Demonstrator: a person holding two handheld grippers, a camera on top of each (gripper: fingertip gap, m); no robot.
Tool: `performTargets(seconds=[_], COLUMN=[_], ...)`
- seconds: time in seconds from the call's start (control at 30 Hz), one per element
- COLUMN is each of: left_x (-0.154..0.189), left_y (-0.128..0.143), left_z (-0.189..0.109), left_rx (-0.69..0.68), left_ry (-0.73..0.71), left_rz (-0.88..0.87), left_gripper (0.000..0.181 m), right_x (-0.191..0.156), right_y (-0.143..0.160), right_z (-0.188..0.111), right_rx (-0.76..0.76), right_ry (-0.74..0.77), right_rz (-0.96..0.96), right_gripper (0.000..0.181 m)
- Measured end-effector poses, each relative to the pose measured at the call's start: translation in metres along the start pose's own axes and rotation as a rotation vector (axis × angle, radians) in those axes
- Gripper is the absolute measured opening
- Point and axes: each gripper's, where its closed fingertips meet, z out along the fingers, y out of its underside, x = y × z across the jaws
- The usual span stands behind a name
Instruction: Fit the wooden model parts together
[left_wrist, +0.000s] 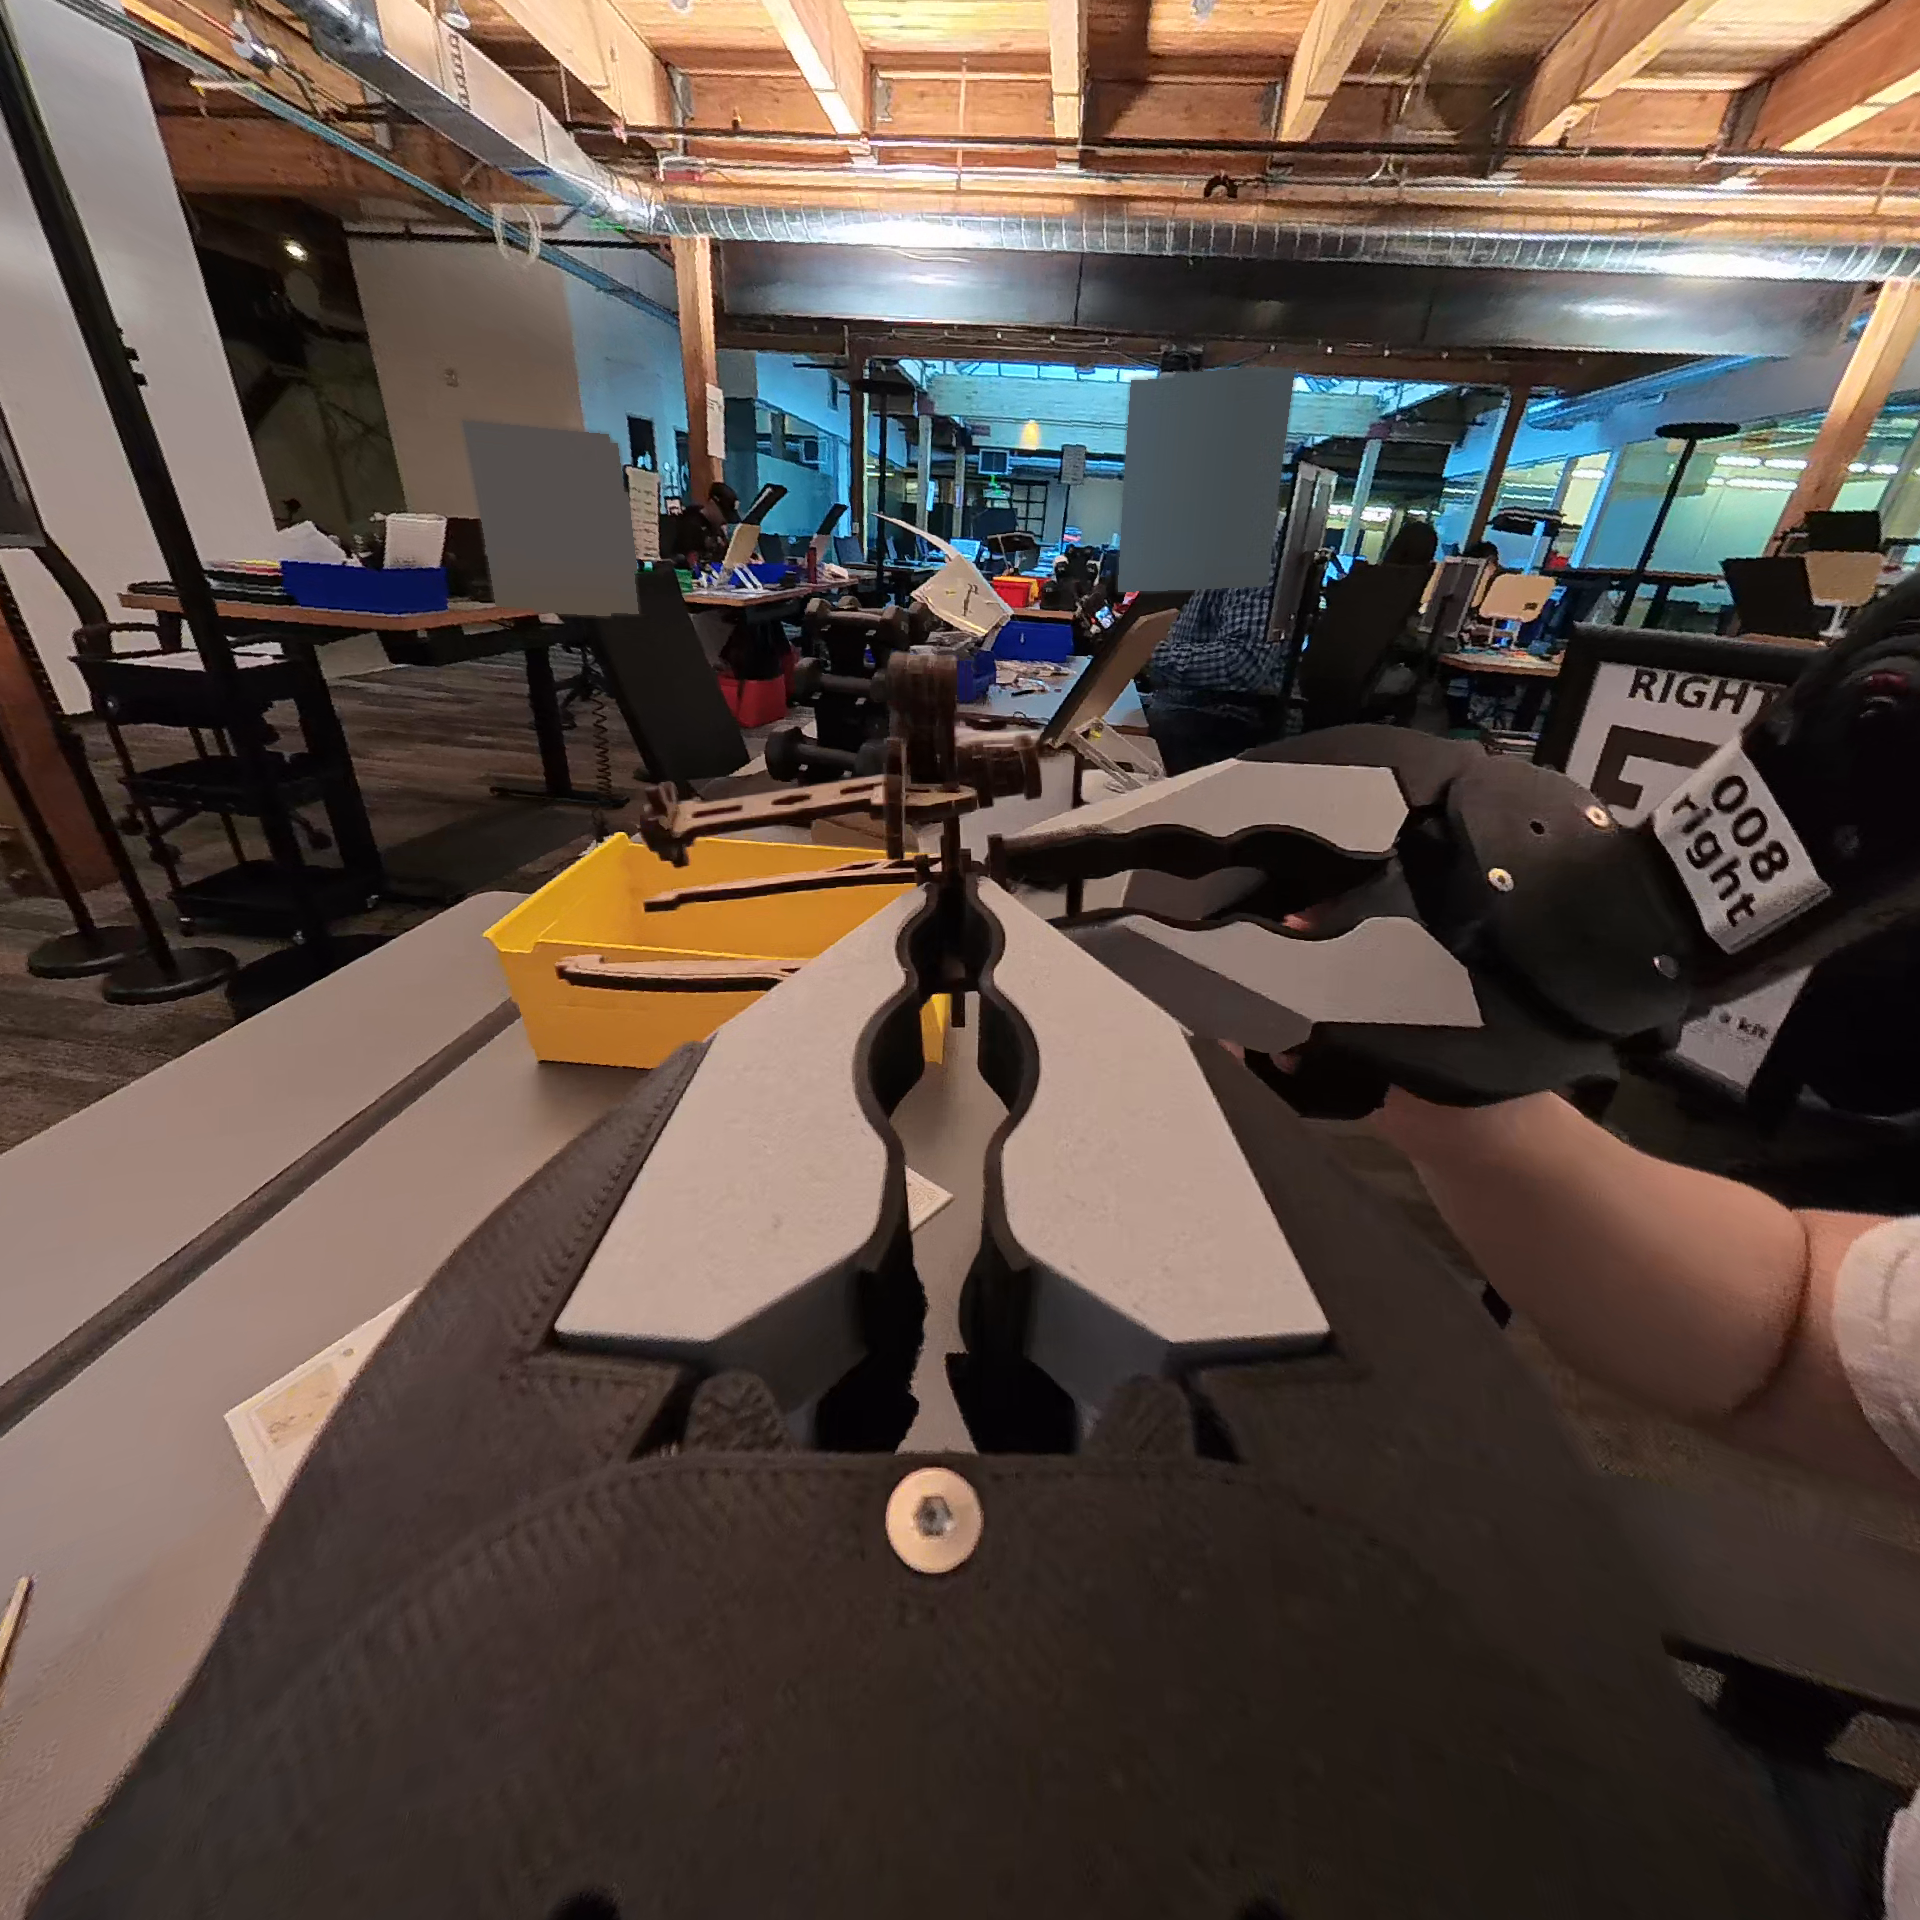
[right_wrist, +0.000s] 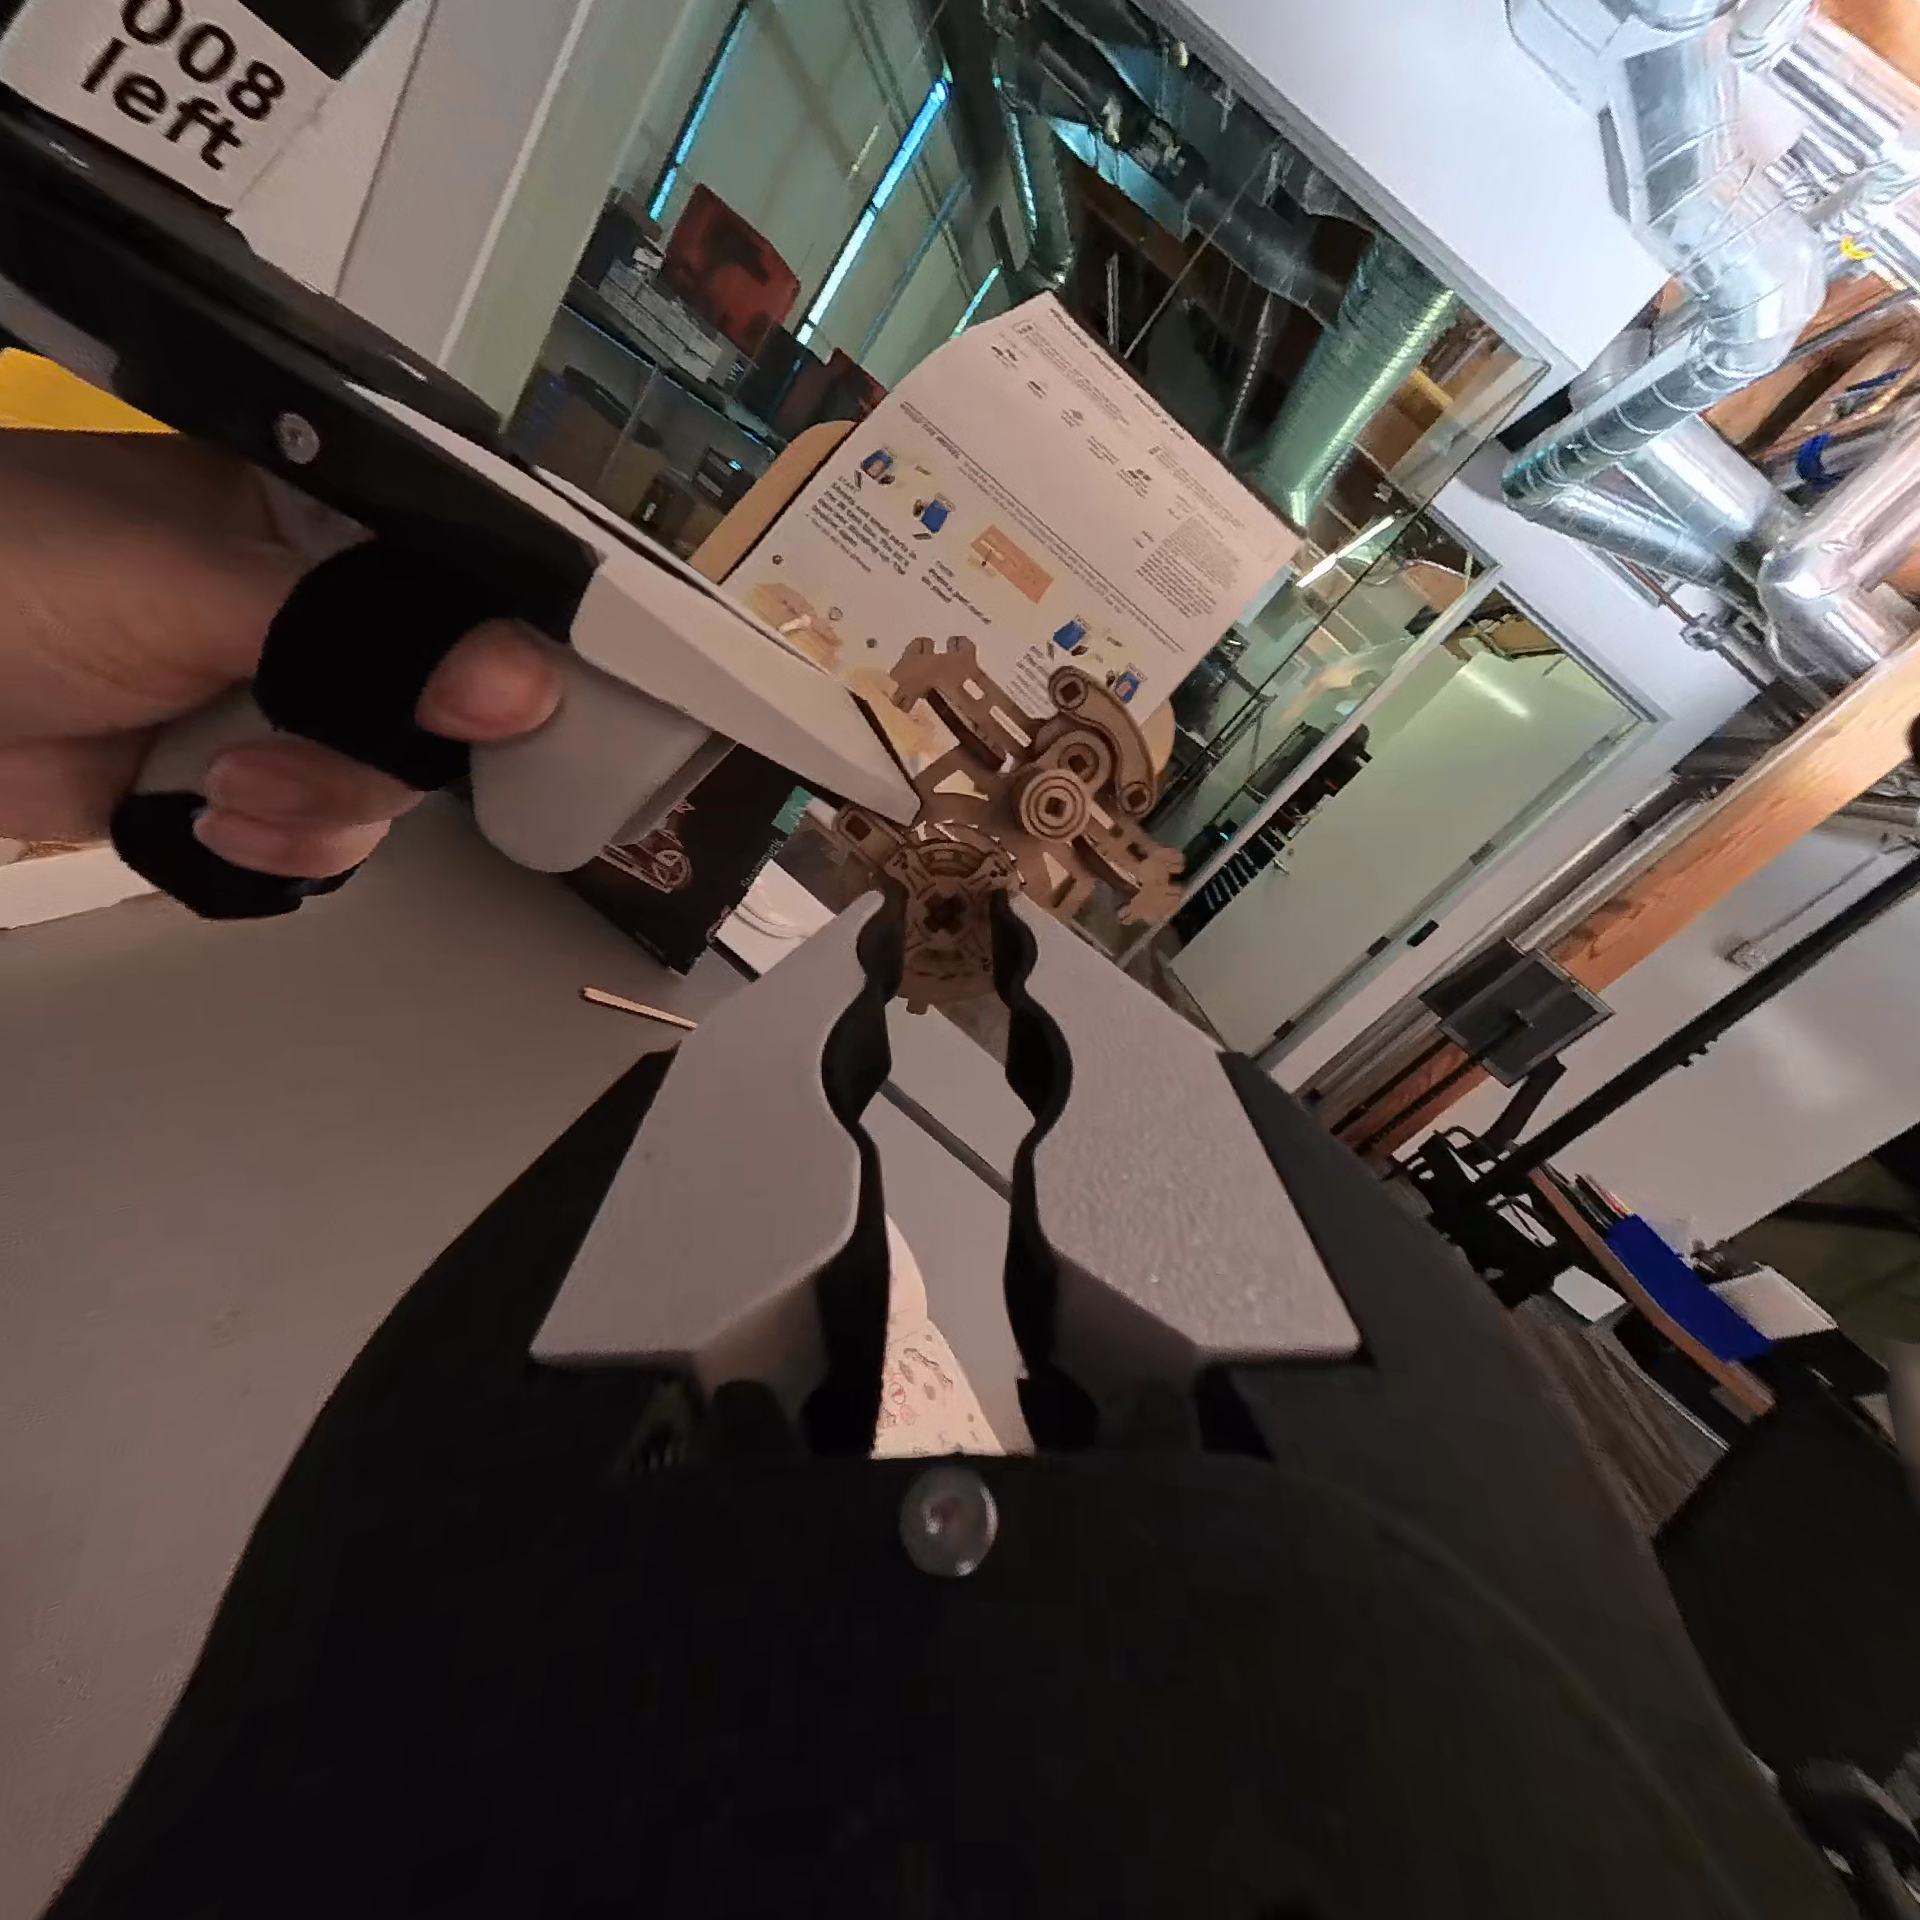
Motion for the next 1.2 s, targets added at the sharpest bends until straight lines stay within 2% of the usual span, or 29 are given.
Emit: performTargets(seconds=[0.1, 0.27, 0.33, 0.43, 0.57, 0.67, 0.93, 1.2], left_x=[-0.001, 0.0, 0.001, 0.002, 0.004, 0.006, 0.014, 0.013], left_y=[-0.001, 0.0, 0.002, 0.002, 0.002, 0.003, 0.003, 0.002], left_z=[0.001, 0.003, 0.004, 0.004, 0.004, 0.006, 0.009, 0.009], left_rx=[0.026, 0.031, 0.018, 0.016, 0.004, 0.016, 0.031, 0.031], left_ry=[-0.016, -0.033, -0.036, -0.042, -0.028, -0.042, -0.083, -0.106], left_rz=[0.014, 0.049, 0.061, 0.084, 0.093, 0.114, 0.211, 0.243], left_gripper=[0.0, 0.0, 0.0, 0.0, 0.0, 0.0, 0.0, 0.0], right_x=[0.001, 0.004, 0.003, 0.005, 0.001, 0.003, 0.008, 0.008], right_y=[0.001, 0.003, 0.006, 0.007, 0.006, 0.007, 0.008, 0.009], right_z=[0.002, 0.0, -0.001, -0.001, -0.002, -0.004, -0.01, -0.008], right_rx=[0.001, 0.069, 0.08, 0.072, 0.055, 0.062, 0.196, 0.252], right_ry=[0.031, -0.049, -0.064, -0.019, -0.07, -0.093, -0.081, -0.118], right_rz=[0.059, 0.376, 0.368, 0.255, 0.217, 0.341, 0.634, 0.798], right_gripper=[0.013, 0.013, 0.013, 0.02, 0.013, 0.013, 0.012, 0.012])
